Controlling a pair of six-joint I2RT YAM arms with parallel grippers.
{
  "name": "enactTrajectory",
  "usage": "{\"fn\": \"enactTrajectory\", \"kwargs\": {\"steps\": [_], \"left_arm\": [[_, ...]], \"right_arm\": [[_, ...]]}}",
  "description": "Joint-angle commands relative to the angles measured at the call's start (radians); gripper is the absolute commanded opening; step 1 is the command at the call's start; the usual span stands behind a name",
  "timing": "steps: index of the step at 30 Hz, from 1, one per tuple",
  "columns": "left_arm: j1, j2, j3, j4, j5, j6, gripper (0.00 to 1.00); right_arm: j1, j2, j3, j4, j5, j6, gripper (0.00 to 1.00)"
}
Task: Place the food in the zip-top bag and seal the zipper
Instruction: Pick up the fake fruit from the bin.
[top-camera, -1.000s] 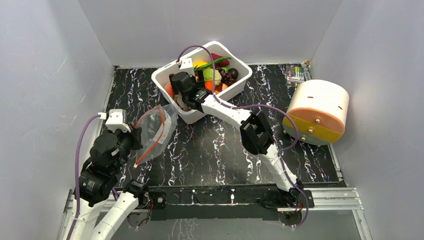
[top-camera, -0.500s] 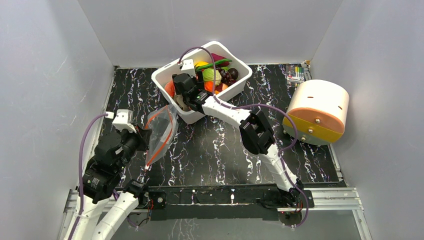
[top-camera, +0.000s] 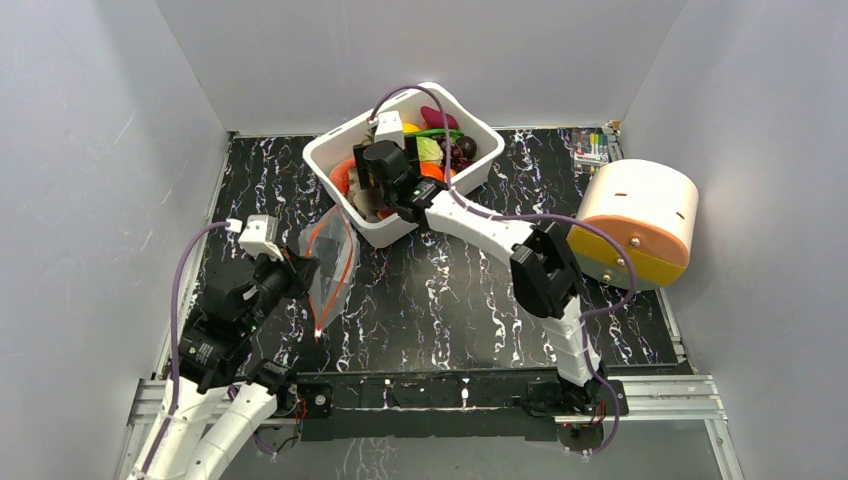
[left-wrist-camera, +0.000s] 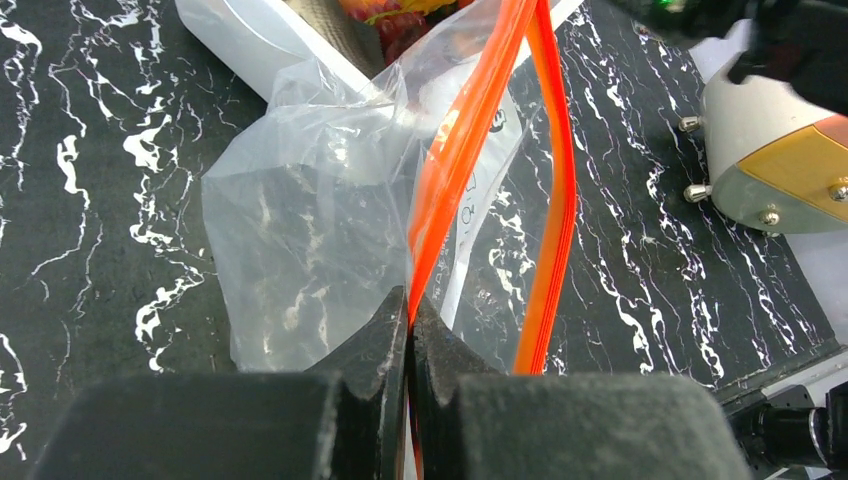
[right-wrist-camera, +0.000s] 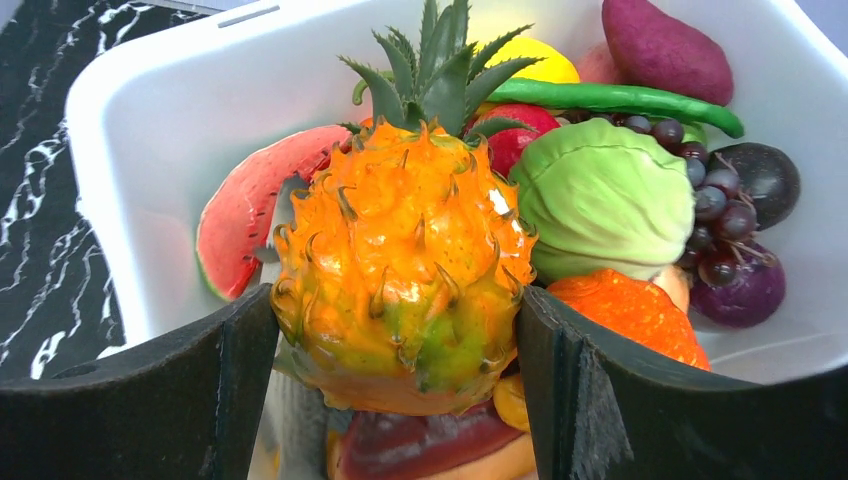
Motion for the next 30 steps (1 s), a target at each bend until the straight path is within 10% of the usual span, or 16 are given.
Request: {"fn": "enactTrajectory", "kwargs": {"steps": [1,13,30], "left_arm": [[0.003,0.029,-0.021,0.069,0.043,-0.014,0.00],[0.003,0.115,-0.057,0.207,0.127,-0.019,0.00],[0.003,0.173,-0.072,0.309,0.213,0.033,0.00]], "right_arm": [[-0.003,-0.165,-0.058,0.050,-0.039,-0.015,0.31],[-0.003,-0.582,-0.355,-0.067,-0.190,0.032,0.27],[-0.002,-1.133,-0.677,-0.179,-0.827,0.233,0.28]]}}
